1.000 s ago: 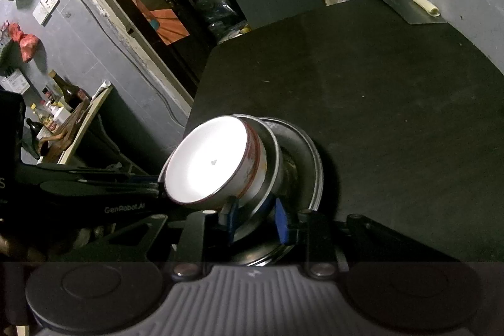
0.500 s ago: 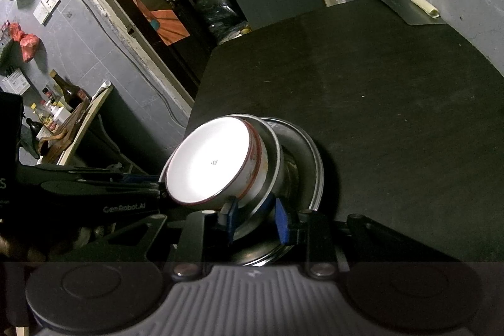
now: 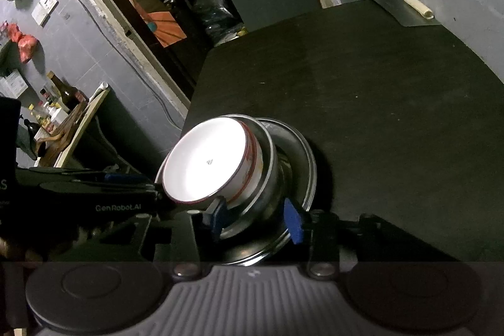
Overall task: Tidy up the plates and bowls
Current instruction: 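Open both grippers and withdraw from the pot rim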
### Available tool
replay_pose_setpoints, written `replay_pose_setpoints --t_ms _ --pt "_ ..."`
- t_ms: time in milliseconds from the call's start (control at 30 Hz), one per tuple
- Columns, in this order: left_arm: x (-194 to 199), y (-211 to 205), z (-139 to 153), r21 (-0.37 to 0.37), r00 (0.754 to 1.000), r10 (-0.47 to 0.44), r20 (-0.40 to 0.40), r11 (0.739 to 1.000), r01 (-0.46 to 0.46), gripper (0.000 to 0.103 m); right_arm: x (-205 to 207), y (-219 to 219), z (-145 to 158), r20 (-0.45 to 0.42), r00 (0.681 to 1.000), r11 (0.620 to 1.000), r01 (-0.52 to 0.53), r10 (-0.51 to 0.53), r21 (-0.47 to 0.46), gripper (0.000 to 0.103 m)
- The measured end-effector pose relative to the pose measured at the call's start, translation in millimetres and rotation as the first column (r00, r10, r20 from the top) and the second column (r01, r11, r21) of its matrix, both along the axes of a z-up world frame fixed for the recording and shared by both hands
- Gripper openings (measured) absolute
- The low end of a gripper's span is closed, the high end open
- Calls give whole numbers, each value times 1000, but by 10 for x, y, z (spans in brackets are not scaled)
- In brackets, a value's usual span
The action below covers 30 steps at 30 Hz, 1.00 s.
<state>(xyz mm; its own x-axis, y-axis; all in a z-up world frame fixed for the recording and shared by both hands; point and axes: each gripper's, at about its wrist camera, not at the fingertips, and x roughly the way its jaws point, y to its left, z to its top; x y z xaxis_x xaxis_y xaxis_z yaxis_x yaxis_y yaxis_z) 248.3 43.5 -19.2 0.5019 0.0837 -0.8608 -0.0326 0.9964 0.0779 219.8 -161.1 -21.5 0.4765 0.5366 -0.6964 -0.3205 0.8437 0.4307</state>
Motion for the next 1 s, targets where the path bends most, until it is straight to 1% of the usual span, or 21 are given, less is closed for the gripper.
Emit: replay_pose_setpoints --t_ms 67,167,333,433,500,600,733,933,1000 --pt "-16 6 8 2 1000 7 5 1000 -7 67 -8 -1 8 3 1000 1000 -3 3 -3 53" --pt "-36 24 24 -7 1000 25 17 1000 -25 73 -21 -11 11 4 1000 1000 -8 8 -6 55" --pt "-71 29 35 -11 999 48 24 999 -48 77 -45 -8 25 13 1000 1000 -19 19 -11 58" --pt "-94 18 41 -9 998 60 29 998 -60 80 -49 -25 35 20 1000 1000 -23 23 -11 62" --pt "-111 14 43 -2 997 69 35 998 -69 83 -57 -43 45 32 999 1000 -21 21 -5 67" --pt "-148 22 52 6 995 87 46 996 -87 90 -64 -58 53 42 999 1000 -28 27 0 73" --pt "-192 45 70 7 992 111 57 994 -111 99 -74 -53 61 46 998 999 -37 37 4 77" --pt "-199 34 87 14 991 123 58 992 -124 100 -100 -70 85 56 998 999 -39 38 6 82" --pt "-213 34 103 15 989 130 67 991 -131 100 -118 -82 94 62 997 999 -35 34 6 85"
